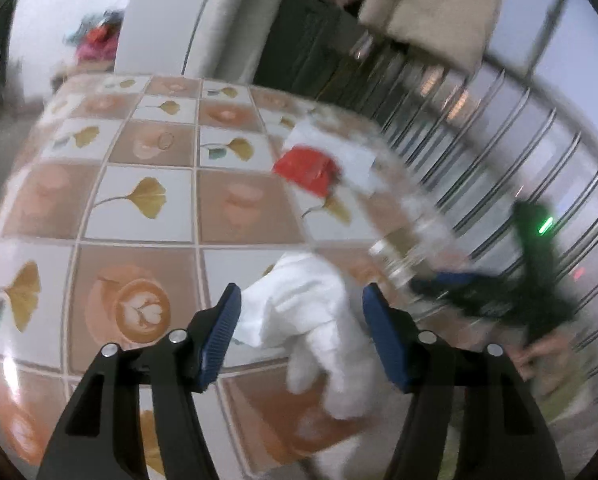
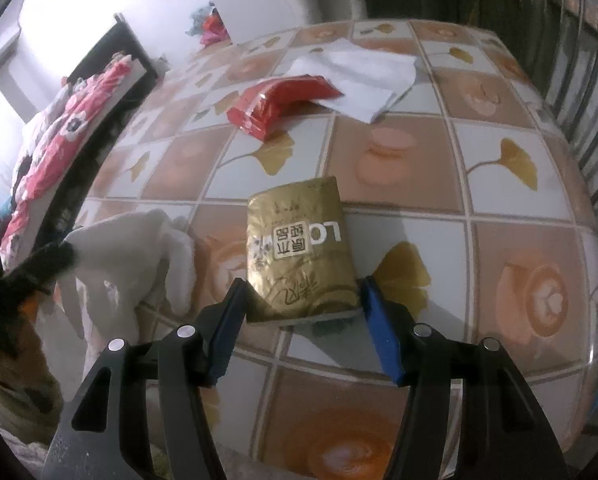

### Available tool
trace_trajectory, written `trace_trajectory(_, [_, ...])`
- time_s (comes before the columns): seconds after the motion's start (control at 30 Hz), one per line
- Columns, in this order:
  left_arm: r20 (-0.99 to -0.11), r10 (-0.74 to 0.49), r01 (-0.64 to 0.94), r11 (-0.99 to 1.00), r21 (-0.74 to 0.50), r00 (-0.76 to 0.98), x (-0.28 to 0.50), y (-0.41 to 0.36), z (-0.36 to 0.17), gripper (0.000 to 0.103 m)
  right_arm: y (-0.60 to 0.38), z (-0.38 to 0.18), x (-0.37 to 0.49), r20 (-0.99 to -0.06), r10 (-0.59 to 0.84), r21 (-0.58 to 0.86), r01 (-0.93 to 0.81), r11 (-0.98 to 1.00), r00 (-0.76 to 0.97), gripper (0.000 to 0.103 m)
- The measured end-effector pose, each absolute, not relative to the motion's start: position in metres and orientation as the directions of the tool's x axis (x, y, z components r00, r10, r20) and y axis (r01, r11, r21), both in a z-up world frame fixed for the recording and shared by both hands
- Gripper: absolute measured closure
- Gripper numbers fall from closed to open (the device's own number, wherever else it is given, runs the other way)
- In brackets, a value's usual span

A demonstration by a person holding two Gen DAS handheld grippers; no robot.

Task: Collect trash
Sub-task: 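Lift the gold box with the right tool while the left tool lifts the white glove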

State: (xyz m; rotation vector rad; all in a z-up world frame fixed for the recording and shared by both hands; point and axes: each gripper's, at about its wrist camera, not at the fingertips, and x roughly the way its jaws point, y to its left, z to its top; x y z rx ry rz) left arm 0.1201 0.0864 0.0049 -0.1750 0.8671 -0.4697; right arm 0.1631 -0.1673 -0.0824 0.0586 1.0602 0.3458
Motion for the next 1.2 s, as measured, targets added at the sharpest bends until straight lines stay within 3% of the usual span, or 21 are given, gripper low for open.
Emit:
trace_trajectory(0.17, [-0.738,-0.369,0.372,0.912,-0.171,0.565,0.122,0.062,-0.007,0.060,-0.172,-0.081,0.160,-0.843,0.305,0.216,-0.239,0.947,0.444,0.047])
trace_trajectory(0.37, [-0.746,-0.329,0.374,0.920,-0.116,0.579,0.125,0.056,-0.012,0.078,-0.173,-0.084,0.159,-0.841,0.309,0.225,-0.232,0.946,0.444,0.045])
trace_trajectory(0.53, [-0.745,-0.314,0.382,0.920,-0.086,0.588,0.125,0.050,-0.011,0.088,-0.172,-0.084,0.160,-0.840,0.307,0.224,-0.230,0.947,0.447,0.045])
trace_trajectory(1.0, [-0.750,-0.286,0.368,0.928,-0.061,0.597,0.131,0.039,-0.010,0.090,-0.164,-0.083,0.158,-0.849,0.251,0.147,-0.248,0.958,0.465,0.049])
trace_trajectory(1.2, [-0.753,-0.271,0.360,0.932,-0.049,0.600,0.132,0.036,-0.012,0.090,-0.156,-0.081,0.158,-0.846,0.232,0.105,-0.275,0.956,0.480,0.037])
